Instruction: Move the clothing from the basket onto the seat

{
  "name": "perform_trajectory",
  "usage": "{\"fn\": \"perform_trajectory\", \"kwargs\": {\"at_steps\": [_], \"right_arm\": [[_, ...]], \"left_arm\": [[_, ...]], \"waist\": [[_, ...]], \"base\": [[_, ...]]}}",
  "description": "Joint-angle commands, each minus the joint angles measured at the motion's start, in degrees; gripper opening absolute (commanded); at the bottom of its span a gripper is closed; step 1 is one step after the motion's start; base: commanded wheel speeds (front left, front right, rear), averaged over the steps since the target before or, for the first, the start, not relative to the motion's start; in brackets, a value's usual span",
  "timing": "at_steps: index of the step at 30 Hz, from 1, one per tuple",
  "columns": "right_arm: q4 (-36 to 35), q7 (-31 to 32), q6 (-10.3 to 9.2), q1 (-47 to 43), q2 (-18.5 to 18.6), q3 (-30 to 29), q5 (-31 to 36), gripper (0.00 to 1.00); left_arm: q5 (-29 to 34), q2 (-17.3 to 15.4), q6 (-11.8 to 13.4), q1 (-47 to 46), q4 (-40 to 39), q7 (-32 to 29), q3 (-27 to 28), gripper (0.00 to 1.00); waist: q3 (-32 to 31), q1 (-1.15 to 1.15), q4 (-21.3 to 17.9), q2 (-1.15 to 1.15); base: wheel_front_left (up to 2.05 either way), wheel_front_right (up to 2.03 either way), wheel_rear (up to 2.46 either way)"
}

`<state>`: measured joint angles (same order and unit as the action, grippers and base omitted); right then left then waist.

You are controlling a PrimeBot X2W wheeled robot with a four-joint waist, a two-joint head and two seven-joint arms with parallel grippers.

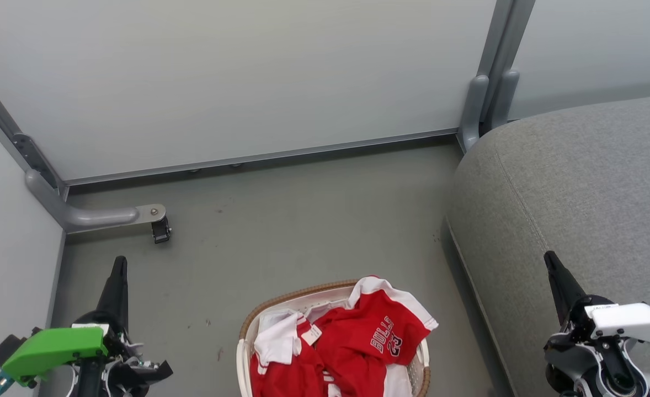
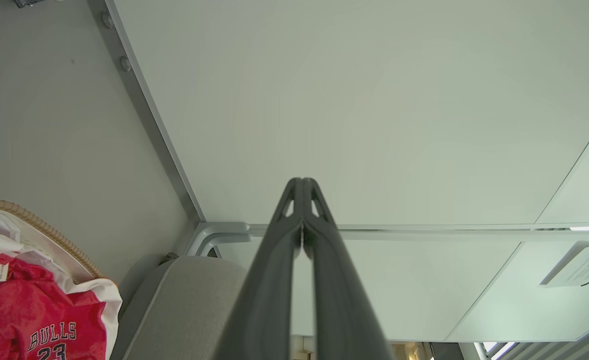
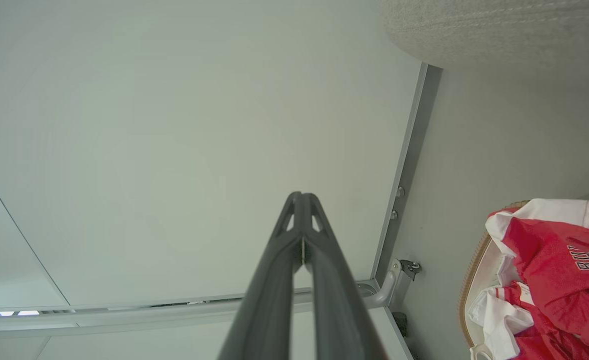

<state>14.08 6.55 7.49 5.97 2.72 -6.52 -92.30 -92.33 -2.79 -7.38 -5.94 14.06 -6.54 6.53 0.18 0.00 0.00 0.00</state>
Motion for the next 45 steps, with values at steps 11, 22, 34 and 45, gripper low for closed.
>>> {"fn": "perform_trajectory", "kwargs": {"at_steps": [11,22,34,45], "right_arm": [[1.9,-1.9,-0.01,-1.5,-0.5,1.8,1.5,1.0],[2.4,-4.8,-0.01,-1.3,-0.4,2.7,7.6,1.0],[-1.5,-7.7,-0.01,-1.2,-0.3,3.6,19.8,1.0],[-3.6,-10.0,0.0,-2.0,-0.2,6.2,33.9,1.0]], "left_arm": [[0.8,0.3,0.0,2.0,1.0,1.9,-1.7,1.0],[3.7,0.2,0.0,2.9,-0.6,4.9,-3.2,1.0],[12.6,0.1,0.0,3.1,-3.0,7.7,-4.3,1.0],[25.5,0.1,0.2,3.6,-4.6,10.0,-4.3,1.0]], "waist": [[0.0,0.0,0.0,0.0],[0.1,0.0,0.1,0.0],[0.2,0.0,0.4,0.0],[0.2,0.0,0.5,0.0]], "base": [[0.0,0.0,0.0],[0.0,0.0,0.0],[0.0,0.0,0.0],[0.0,0.0,0.0]]}}
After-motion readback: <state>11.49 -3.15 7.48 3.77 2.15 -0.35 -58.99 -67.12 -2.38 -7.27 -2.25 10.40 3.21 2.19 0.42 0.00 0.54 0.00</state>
